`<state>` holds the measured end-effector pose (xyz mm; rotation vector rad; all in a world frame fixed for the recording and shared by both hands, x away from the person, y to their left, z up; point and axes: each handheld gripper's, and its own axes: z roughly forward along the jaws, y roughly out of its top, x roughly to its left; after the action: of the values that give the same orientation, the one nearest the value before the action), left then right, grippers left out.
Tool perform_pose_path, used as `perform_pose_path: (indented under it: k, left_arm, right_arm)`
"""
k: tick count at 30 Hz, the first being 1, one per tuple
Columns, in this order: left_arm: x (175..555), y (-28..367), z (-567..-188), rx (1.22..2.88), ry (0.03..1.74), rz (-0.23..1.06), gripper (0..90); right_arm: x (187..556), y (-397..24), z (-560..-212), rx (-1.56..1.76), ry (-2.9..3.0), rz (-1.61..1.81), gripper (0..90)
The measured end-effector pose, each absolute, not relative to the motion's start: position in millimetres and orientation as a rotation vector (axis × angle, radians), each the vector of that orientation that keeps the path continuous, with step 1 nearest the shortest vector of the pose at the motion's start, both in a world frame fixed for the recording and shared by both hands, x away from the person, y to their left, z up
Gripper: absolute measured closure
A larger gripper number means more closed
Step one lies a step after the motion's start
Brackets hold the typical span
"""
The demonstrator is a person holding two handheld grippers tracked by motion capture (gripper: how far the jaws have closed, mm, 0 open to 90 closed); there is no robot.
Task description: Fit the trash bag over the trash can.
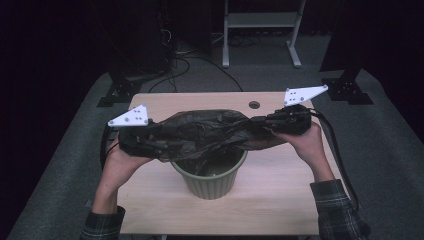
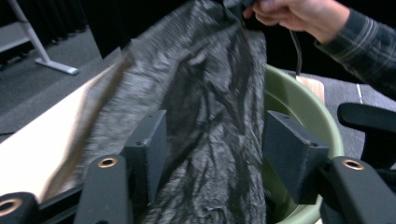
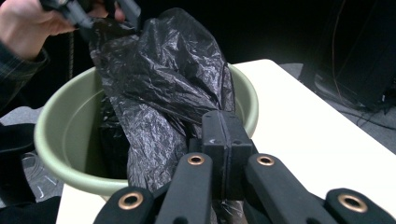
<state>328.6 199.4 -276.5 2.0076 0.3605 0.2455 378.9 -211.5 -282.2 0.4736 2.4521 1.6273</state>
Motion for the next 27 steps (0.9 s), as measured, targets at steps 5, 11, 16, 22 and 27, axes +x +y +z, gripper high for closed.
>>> perform_pose_path:
  k: [5,11,16,22,27]
  left_arm:
    - [332.0,192.5,-288.6,2.054,0.363,0.245,35.5]
    - [333.6,193.6,-295.0,2.098,0.372,0.251,57.4]
    - [332.4,195.6,-294.4,2.113,0.356,0.221,85.7]
    - [333.9,201.8,-289.4,2.058,0.376,0.219,90.0]
    - [333.0,205.9,-281.4,2.033,0.385,0.245,90.0]
  right_arm:
    - [382.5,-211.7,-283.4,0.500,2.454,1.628,89.5]
    - [383.4,-211.5,-283.7,0.504,2.455,1.624,89.5]
    - [383.1,-211.4,-283.8,0.506,2.455,1.625,89.5]
    - [383.0,-210.7,-284.4,0.510,2.452,1.617,89.6]
    - [384.2,-212.0,-284.3,0.532,2.444,1.605,89.6]
